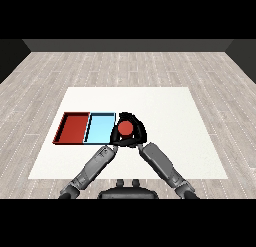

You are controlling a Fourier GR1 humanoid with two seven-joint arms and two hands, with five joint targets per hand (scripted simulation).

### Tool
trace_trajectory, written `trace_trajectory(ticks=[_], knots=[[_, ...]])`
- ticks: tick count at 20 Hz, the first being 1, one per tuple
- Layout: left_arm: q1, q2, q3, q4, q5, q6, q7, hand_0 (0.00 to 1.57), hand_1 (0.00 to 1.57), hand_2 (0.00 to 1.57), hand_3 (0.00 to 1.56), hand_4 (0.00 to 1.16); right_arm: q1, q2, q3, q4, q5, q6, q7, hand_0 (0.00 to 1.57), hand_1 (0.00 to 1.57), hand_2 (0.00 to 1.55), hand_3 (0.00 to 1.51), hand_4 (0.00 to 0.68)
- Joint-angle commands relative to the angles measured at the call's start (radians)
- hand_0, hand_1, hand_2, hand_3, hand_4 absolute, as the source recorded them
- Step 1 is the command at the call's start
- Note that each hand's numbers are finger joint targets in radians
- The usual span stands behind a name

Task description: Pick the red can and put it in the red box

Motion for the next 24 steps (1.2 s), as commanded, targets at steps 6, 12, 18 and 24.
trace_trajectory(ticks=[6,12,18,24], knots=[[-0.042,-0.020,-0.019,0.049,-0.009,0.025,-0.015,1.57,1.57,1.57,1.48,1.15,0.038,-0.047,-0.093,-0.089,0.057,0.063,0.044,0.00,0.00,0.00,0.00,0.000],[0.107,-0.021,-0.032,-0.021,-0.062,0.007,-0.038,1.57,1.57,1.57,1.48,1.14,0.000,-0.028,-0.116,-0.161,0.166,-0.053,0.131,0.00,0.00,0.00,0.00,0.000],[0.086,-0.020,0.053,-0.025,-0.046,-0.037,0.009,1.57,1.57,1.57,1.48,1.12,-0.006,-0.084,-0.228,-0.343,0.159,-0.047,0.187,0.00,0.00,0.00,0.00,0.000],[0.119,0.012,0.096,-0.039,-0.082,-0.067,-0.019,1.57,1.57,1.57,1.46,1.13,0.157,-0.177,-0.379,-0.410,0.048,0.066,0.167,0.00,0.00,0.00,0.00,0.000]])
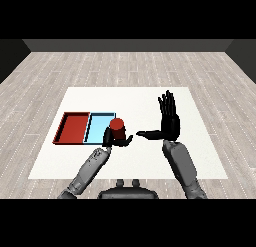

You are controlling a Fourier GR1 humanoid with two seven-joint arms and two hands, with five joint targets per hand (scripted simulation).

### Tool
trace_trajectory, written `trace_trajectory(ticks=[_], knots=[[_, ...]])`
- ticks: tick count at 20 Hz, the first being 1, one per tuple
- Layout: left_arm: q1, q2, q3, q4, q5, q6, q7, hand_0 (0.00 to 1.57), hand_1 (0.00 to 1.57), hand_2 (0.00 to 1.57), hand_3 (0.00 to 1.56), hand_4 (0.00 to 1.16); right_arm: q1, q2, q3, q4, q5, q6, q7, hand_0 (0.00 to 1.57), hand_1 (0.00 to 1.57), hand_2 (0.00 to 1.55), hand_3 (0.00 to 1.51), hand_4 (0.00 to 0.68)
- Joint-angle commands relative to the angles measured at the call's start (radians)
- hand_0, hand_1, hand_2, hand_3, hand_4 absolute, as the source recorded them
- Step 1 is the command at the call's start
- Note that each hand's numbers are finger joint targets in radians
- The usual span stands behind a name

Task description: Pick the red can and put it in the red box

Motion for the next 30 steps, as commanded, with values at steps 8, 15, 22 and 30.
trace_trajectory(ticks=[8,15,22,30], knots=[[-0.019,0.186,0.123,-0.205,-0.093,-0.004,0.205,1.57,1.57,1.56,1.46,1.11,0.179,-0.051,-0.136,0.070,-0.050,0.115,-0.088,0.00,0.00,0.00,0.00,0.000],[-0.058,0.302,0.255,-0.089,-0.107,-0.079,0.169,1.57,1.57,1.56,1.43,1.13,0.320,-0.096,-0.210,0.170,-0.089,0.226,-0.169,0.00,0.00,0.00,0.00,0.000],[-0.184,0.405,0.349,0.190,-0.154,-0.137,0.210,1.53,1.53,1.34,1.45,1.10,0.385,-0.014,-0.154,0.268,-0.033,0.217,-0.266,0.00,0.00,0.00,0.00,0.000],[-0.227,0.416,0.470,0.667,-0.153,-0.137,0.062,1.57,1.57,1.57,1.49,1.09,0.261,-0.062,-0.221,0.346,-0.032,0.239,-0.267,0.00,0.00,0.00,0.00,0.000]])
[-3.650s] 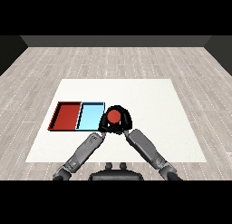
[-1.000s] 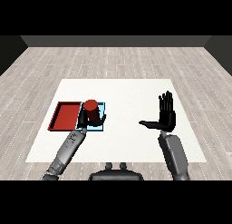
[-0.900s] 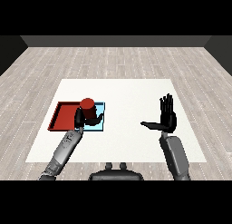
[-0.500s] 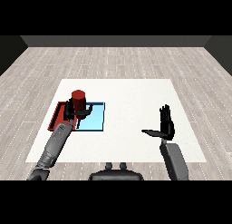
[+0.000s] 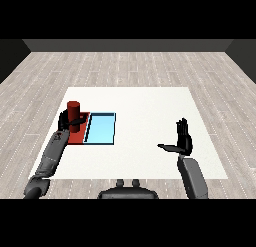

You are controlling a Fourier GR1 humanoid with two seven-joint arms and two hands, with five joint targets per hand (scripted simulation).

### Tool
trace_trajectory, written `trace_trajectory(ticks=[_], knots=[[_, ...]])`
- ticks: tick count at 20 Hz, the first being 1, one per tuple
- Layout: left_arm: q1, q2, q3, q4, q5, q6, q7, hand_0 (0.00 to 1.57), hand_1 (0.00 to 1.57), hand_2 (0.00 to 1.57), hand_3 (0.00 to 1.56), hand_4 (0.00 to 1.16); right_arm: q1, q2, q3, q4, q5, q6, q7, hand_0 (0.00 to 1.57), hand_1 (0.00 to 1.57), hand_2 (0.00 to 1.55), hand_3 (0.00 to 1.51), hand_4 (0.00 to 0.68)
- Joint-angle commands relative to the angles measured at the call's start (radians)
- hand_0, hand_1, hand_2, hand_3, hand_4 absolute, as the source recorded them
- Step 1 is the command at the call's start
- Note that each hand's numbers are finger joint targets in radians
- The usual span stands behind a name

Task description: Pick the red can and put it in the red box

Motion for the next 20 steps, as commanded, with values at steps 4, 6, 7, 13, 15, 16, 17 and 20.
trace_trajectory(ticks=[4,6,7,13,15,16,17,20], knots=[[-0.110,0.012,0.073,0.438,-0.041,0.018,-0.100,1.57,1.57,1.57,1.50,1.04,-0.009,0.015,0.009,-0.002,0.018,0.009,-0.032,0.00,0.00,0.00,0.00,0.000],[-0.129,0.014,0.067,0.515,-0.067,0.045,-0.060,1.39,1.39,1.44,1.43,1.05,-0.019,-0.006,-0.019,-0.007,0.010,0.015,-0.040,0.00,0.00,0.00,0.00,0.000],[-0.129,0.028,0.085,0.551,-0.062,0.052,-0.082,1.41,1.41,1.41,1.38,1.00,-0.004,0.024,0.024,-0.042,0.054,-0.025,-0.044,0.00,0.00,0.00,0.00,0.000],[-0.193,-0.007,0.079,0.721,-0.098,0.094,-0.025,0.85,0.85,0.80,0.00,0.71,0.000,-0.001,0.013,-0.065,0.054,-0.004,-0.042,0.00,0.00,0.00,0.00,0.000],[-0.194,-0.020,0.104,0.749,-0.076,0.063,-0.031,0.76,0.76,0.76,0.00,0.67,-0.020,0.001,-0.010,-0.023,0.046,0.013,-0.088,0.00,0.00,0.00,0.00,0.000],[-0.201,-0.006,0.140,0.735,-0.037,0.017,-0.048,1.13,1.13,1.09,0.00,0.53,-0.002,0.016,0.003,-0.027,0.061,-0.008,-0.087,0.00,0.00,0.00,0.00,0.000],[-0.199,0.004,0.081,0.767,-0.100,0.009,-0.042,1.25,1.25,1.17,0.00,0.46,0.011,-0.003,-0.018,-0.034,0.029,0.027,-0.090,0.00,0.00,0.00,0.00,0.000],[-0.203,0.000,0.030,0.795,-0.153,-0.046,-0.036,0.00,0.00,0.00,0.00,0.65,-0.014,0.003,-0.010,-0.038,0.032,0.031,-0.088,0.00,0.00,0.00,0.00,0.000]])
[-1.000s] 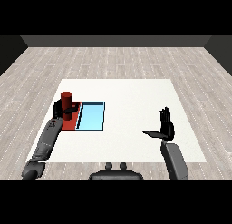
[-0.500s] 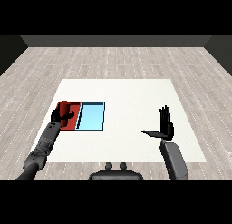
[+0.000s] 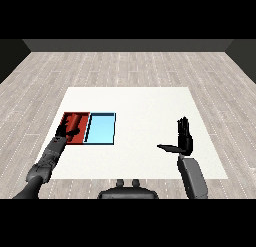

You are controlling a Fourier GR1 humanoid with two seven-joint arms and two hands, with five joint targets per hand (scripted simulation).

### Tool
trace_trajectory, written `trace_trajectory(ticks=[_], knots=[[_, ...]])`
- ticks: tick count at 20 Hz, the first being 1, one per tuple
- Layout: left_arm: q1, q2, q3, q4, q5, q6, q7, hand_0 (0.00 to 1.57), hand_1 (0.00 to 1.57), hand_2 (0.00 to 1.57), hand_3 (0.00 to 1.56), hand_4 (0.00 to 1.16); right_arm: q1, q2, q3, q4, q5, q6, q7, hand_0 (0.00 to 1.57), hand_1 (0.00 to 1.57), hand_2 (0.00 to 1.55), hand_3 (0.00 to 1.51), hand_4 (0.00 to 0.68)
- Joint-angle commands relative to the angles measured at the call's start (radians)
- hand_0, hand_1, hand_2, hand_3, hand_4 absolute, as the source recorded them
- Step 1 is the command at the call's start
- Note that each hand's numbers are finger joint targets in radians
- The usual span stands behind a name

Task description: Pick the red can and put it in the red box

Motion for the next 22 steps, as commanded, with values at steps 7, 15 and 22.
trace_trajectory(ticks=[7,15,22], knots=[[-0.080,0.009,-0.089,0.115,-0.106,-0.097,0.175,0.00,0.00,0.00,0.00,0.00,-0.022,0.019,0.003,-0.018,-0.014,0.019,0.006,0.00,0.00,0.00,0.00,0.000],[-0.012,0.020,0.173,-0.105,0.155,0.022,-0.190,0.00,0.00,0.00,0.00,0.00,-0.007,0.021,0.007,-0.040,-0.005,0.022,-0.003,0.00,0.00,0.00,0.00,0.000],[0.009,-0.092,0.267,-0.389,0.302,-0.174,-0.541,0.00,0.00,0.00,0.00,0.00,0.027,0.000,0.010,-0.051,-0.025,0.081,-0.022,0.00,0.00,0.00,0.00,0.000]])
